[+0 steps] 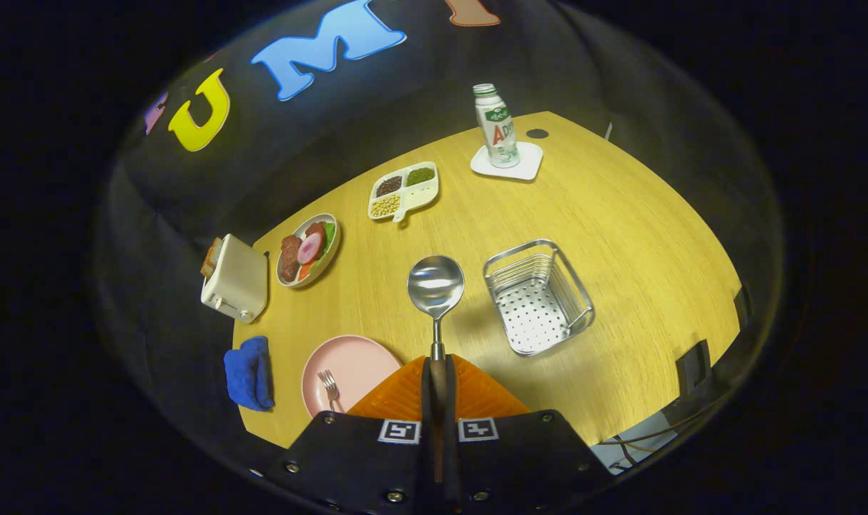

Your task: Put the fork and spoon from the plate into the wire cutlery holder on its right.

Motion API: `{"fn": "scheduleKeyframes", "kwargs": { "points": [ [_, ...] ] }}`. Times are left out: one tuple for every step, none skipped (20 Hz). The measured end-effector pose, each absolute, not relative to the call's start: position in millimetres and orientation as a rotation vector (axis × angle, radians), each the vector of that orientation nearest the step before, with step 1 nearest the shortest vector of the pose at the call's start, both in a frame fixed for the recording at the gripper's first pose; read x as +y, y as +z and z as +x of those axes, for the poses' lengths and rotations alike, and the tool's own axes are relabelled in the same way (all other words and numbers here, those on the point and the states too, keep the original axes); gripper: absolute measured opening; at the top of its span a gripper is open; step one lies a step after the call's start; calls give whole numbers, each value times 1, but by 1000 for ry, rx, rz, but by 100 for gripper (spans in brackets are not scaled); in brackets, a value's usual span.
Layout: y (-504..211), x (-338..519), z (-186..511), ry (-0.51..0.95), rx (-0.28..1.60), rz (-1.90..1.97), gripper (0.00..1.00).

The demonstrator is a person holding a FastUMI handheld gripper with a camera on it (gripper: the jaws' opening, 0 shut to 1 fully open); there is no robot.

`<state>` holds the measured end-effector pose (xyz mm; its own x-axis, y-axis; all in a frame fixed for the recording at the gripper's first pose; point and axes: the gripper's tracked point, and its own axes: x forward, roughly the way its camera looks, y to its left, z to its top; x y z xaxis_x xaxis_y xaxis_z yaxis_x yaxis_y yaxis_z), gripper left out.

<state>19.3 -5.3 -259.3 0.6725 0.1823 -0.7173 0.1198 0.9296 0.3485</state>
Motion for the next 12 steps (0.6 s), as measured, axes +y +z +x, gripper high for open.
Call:
{"fn": "scheduleKeyframes", "kwargs": {
  "points": [
    [-261, -15, 17, 14, 844, 397, 5],
    [-263, -23, 15, -5, 848, 409, 5],
    [-264, -31, 13, -22, 854, 420, 5],
    [-266, -37, 9, -34, 865, 427, 5],
    [-269, -42, 7, -45, 876, 434, 5],
    [-271, -47, 5, -56, 889, 441, 5],
    [-273, -50, 5, -67, 901, 449, 5],
    [-275, -52, 4, -74, 912, 457, 5],
    [-276, -54, 4, -76, 923, 460, 5],
    [-276, -55, 4, -79, 933, 459, 5],
    [-276, -56, 5, -83, 937, 458, 5],
    [-276, -57, 6, -87, 940, 456, 5]
  ]
}}
